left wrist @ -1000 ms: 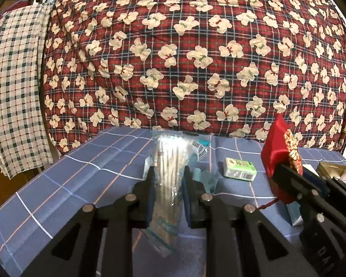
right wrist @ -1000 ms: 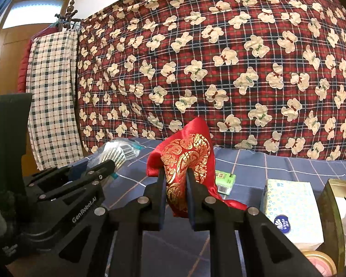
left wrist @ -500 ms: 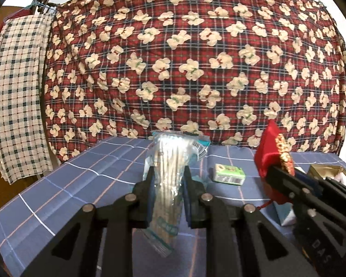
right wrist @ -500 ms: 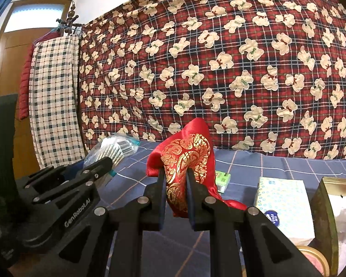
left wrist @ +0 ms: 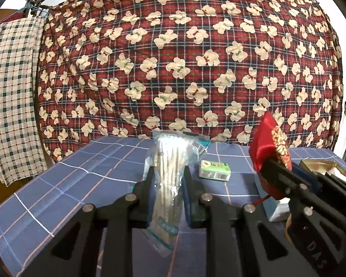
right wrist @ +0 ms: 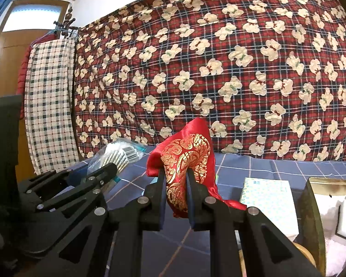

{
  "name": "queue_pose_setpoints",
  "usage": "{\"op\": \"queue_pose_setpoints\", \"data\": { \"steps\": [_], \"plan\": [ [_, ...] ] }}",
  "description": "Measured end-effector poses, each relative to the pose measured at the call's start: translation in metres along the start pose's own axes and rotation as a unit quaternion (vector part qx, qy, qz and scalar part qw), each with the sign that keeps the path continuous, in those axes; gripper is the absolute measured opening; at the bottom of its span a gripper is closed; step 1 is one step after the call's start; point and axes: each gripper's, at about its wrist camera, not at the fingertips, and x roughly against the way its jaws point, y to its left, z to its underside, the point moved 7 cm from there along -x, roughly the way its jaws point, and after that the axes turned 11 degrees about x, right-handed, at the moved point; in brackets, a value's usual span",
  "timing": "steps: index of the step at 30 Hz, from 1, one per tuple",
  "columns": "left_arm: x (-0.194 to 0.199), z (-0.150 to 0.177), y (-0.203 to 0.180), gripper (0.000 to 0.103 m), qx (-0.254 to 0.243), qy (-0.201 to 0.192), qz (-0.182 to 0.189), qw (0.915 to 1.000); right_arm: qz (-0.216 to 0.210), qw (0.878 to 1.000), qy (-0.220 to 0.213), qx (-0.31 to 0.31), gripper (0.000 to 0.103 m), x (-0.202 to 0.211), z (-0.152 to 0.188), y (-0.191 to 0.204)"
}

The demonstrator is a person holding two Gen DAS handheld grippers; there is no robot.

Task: Organize soft objects
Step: 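Lift the swab bag and red pouch with both tools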

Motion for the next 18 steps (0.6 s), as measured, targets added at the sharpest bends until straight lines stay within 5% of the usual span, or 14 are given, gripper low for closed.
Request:
{"op": "queue_pose_setpoints", "data": {
  "steps": [18],
  "plan": [
    [0.005, 0.007, -0.021, 0.019, -0.005, 0.005, 0.01, 0.9999, 0.024, 0.999, -0.021, -0.027, 0.017, 0.017, 0.001, -0.019]
  ]
}}
